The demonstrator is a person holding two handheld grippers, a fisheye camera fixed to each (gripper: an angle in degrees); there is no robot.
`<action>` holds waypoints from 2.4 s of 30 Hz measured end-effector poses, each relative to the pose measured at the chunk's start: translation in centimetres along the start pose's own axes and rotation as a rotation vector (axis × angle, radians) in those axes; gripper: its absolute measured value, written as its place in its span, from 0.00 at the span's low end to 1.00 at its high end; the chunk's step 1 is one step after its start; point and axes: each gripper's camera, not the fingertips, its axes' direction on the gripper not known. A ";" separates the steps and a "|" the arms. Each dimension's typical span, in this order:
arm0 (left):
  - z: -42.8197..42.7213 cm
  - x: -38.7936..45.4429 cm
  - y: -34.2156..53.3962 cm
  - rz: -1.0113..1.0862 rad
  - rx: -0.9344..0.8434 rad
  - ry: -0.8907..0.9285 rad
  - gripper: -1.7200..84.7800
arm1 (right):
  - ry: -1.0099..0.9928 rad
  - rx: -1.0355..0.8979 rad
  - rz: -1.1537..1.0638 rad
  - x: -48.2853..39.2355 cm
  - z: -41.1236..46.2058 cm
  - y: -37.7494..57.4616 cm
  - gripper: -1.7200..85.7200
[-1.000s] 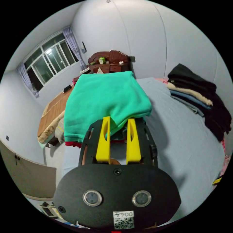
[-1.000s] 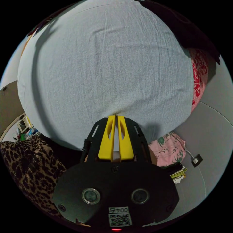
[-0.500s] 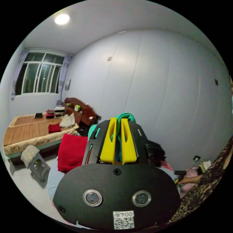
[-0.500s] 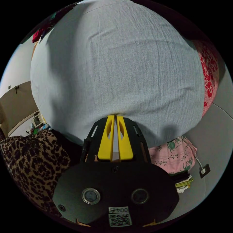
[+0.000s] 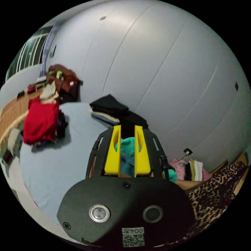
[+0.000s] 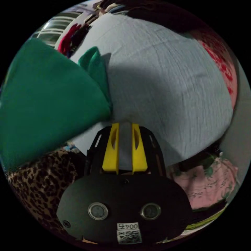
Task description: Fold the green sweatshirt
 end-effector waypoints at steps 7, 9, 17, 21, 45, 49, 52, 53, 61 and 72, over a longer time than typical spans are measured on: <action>5.6 -5.4 16.6 -0.182 -0.169 -0.220 0.16 | 0.021 0.268 0.007 3.4 -5.7 7.1 0.16; 6.9 -6.7 18.9 -0.248 -0.196 -0.210 0.17 | 0.025 0.318 -0.023 3.4 -6.7 7.6 0.16; 10.3 -11.5 18.1 -0.358 -0.171 -0.309 0.20 | -0.020 0.333 -0.228 0.7 -7.6 4.6 0.22; 10.8 -13.9 17.9 -0.413 -0.170 -0.283 0.19 | -0.143 0.232 -0.206 0.7 -6.2 2.3 0.20; 11.4 -13.4 19.4 -0.271 -0.225 -0.185 0.09 | -0.246 0.330 -0.083 8.1 -11.7 20.3 0.12; 10.4 -13.1 20.7 -0.283 -0.209 -0.135 0.12 | -0.219 0.404 0.014 9.3 -12.1 16.4 0.14; 9.7 -12.2 21.2 -0.253 -0.212 -0.135 0.14 | -0.215 0.368 0.046 9.0 -11.4 12.7 0.16; 9.6 -11.9 21.4 -0.241 -0.225 -0.145 0.15 | -0.195 0.344 0.060 8.8 -11.2 11.1 0.17; 9.5 -10.0 22.0 -0.179 -0.315 -0.170 0.15 | -0.067 0.239 0.151 6.4 -10.1 5.9 0.20; -2.2 -4.5 24.1 -0.265 -0.027 -0.143 0.05 | -0.091 0.294 -0.064 -1.3 -11.7 11.6 0.06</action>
